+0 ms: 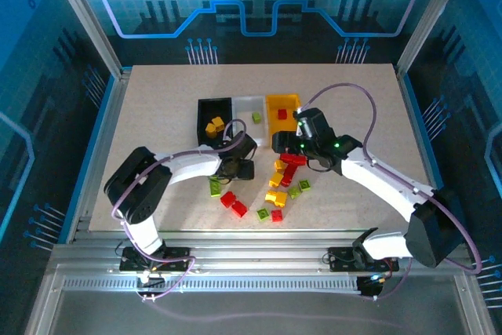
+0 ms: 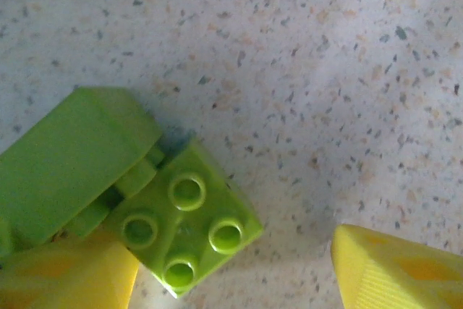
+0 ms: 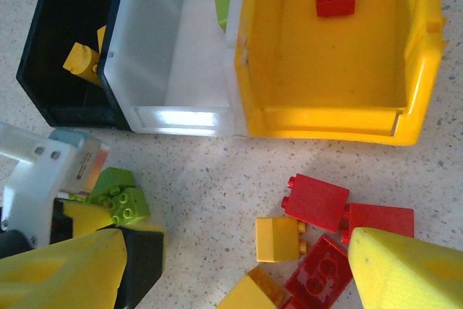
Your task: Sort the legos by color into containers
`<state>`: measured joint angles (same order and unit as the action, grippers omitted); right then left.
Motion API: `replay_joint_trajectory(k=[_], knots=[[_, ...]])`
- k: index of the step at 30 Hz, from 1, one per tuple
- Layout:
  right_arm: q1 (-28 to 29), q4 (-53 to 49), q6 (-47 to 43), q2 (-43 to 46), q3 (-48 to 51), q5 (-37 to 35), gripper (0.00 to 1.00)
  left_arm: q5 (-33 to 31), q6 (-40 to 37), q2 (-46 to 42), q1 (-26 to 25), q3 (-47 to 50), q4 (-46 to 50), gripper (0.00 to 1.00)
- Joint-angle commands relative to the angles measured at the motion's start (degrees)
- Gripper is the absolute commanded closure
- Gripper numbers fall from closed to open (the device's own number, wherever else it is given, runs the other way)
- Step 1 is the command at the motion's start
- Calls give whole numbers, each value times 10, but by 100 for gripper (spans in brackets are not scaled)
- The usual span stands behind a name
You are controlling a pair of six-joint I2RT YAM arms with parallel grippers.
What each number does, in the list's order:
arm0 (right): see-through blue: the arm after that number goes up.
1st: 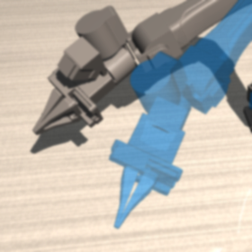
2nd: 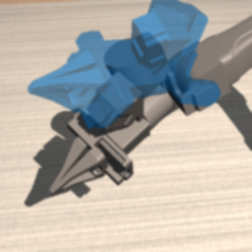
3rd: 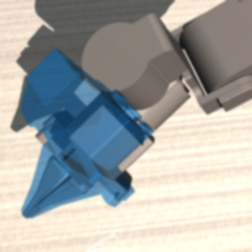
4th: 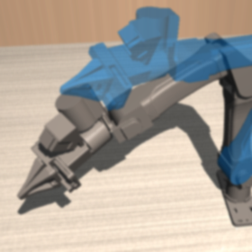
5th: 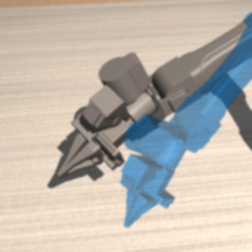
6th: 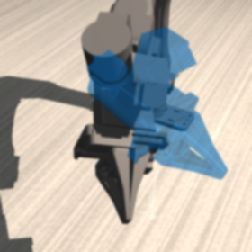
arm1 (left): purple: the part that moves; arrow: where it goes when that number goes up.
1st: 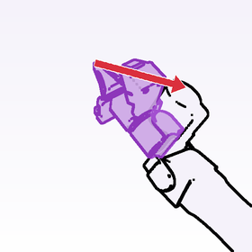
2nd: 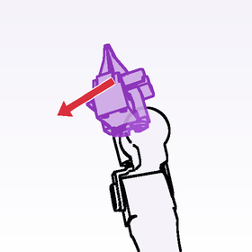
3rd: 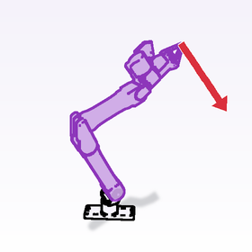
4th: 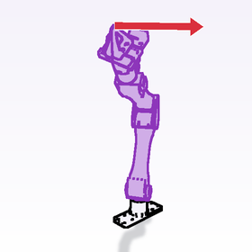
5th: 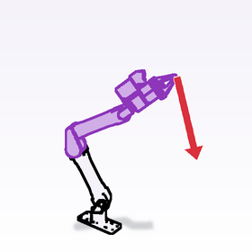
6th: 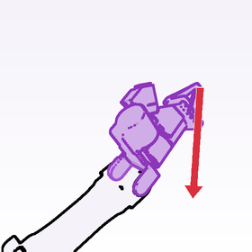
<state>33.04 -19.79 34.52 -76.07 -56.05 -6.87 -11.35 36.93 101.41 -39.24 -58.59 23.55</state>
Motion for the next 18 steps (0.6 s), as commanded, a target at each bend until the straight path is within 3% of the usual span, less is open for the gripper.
replay_joint_trajectory(k=[1, 11, 18], knots=[[-11, 12, 2, 21, 11, 0, 18, -20, -23, 19, -4, -26, -27, 32], [-22, 16, 0, 36, 28, 7, 18, -58, -42, 78, -15, -83, 23, 51], [-30, 17, 2, 39, 28, 10, 18, -69, -38, 35, -29, -78, 36, 70]])
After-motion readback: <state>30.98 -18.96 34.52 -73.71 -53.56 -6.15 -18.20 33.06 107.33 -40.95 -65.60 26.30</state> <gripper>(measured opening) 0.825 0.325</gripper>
